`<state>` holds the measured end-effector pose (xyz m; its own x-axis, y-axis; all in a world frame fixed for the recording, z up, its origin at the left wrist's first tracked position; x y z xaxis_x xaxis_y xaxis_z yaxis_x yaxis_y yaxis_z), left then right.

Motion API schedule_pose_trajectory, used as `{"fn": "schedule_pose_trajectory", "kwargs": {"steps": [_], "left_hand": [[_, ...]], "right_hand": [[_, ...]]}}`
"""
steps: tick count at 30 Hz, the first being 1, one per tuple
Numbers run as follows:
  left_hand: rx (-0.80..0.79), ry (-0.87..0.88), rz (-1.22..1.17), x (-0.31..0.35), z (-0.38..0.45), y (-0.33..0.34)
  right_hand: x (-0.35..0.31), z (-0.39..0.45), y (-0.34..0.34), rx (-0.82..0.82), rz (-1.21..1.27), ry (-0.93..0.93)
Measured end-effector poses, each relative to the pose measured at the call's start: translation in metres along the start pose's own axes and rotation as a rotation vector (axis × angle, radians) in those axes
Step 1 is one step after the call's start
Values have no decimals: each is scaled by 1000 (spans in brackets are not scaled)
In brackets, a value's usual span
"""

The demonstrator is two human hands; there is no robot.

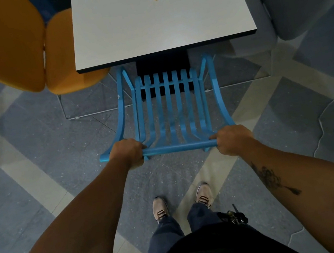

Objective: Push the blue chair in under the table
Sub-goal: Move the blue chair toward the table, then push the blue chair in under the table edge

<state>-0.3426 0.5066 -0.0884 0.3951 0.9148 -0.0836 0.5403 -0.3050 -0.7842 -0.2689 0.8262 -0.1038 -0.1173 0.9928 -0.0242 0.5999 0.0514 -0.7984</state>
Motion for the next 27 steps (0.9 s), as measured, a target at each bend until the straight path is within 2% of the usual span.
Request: {"fn": "schedule_pose_trajectory", "kwargs": {"steps": [4, 10, 21, 27], "left_hand": [[12, 47, -33, 4, -2, 0], [-97, 111, -99, 9, 3, 8], [-79, 153, -98, 0, 23, -2], [-11, 135, -78, -12, 23, -2]], "right_hand": [[-1, -1, 4, 6, -13, -13], [2, -5, 4, 28, -51, -11], [2, -1, 2, 82, -29, 26], [-6, 10, -3, 60, -20, -31]]}}
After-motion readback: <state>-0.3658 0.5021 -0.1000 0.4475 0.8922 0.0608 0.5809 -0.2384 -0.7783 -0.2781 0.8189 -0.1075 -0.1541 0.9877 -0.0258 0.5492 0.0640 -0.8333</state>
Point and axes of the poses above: each hand's wrist, its own z-axis towards the middle knuckle, its own y-axis out of the palm, x = y × z, the point moved 8 cm from there along z, towards the middle knuckle, and after that the axes turned 4 degrees about -y, right-handed, at the moved point
